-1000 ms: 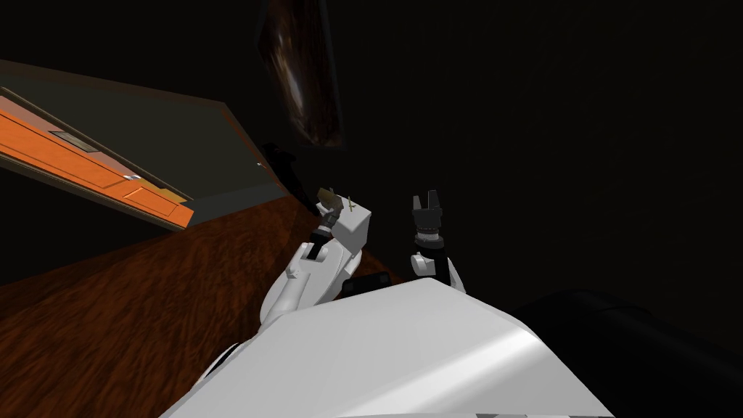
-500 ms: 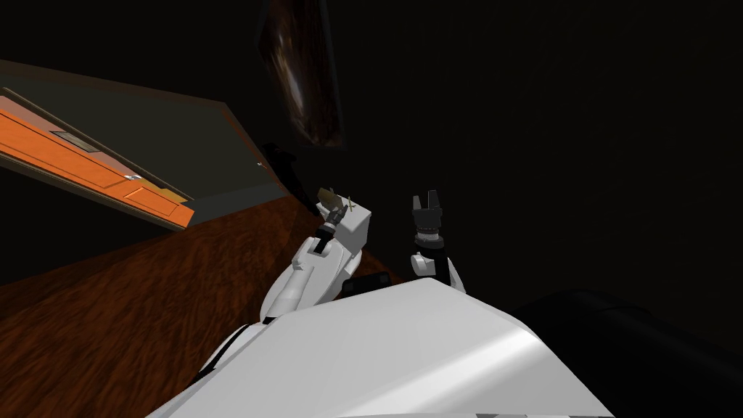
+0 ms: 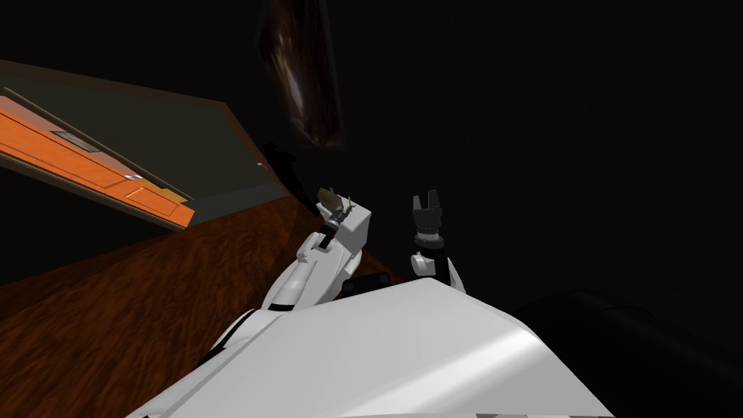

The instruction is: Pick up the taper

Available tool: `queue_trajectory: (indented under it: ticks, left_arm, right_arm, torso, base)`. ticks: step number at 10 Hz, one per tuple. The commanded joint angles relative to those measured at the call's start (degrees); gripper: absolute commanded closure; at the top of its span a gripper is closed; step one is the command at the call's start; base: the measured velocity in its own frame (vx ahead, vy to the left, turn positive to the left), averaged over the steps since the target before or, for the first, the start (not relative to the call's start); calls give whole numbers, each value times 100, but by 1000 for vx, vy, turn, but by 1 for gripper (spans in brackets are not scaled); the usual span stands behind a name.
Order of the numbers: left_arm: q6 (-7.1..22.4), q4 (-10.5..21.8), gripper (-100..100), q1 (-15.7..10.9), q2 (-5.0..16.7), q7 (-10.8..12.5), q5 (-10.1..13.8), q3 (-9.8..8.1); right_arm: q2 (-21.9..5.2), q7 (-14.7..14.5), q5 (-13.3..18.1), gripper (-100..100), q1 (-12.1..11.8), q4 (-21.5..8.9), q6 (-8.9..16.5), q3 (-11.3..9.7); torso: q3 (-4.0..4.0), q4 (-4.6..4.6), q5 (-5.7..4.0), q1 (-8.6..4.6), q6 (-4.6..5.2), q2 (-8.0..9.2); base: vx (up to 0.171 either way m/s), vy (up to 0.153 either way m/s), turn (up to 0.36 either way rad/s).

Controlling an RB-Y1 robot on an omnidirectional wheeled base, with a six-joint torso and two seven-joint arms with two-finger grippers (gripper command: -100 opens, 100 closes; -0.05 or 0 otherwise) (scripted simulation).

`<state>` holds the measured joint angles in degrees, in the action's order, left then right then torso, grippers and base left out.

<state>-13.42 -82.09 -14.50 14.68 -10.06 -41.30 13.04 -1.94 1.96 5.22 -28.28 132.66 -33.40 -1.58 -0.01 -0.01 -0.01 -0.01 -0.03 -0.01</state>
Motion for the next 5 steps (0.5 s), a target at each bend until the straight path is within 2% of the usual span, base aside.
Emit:
queue_trajectory:
  ticks: [1, 5]
  left_arm:
    - [51, 214, -100, -200, 26, 19, -211, 86]
    - [206, 686, -100, -662, 89, 75, -712, 310]
  right_arm:
    - [0, 0, 0, 0, 0, 0, 0, 0]
    - [0, 0, 0, 0, 0, 0, 0, 0]
  torso:
    - [0, 0, 0, 0, 0, 0]
    - [0, 0, 0, 0, 0, 0]
  base:
    - [0, 0, 0]
    - [0, 0, 0]
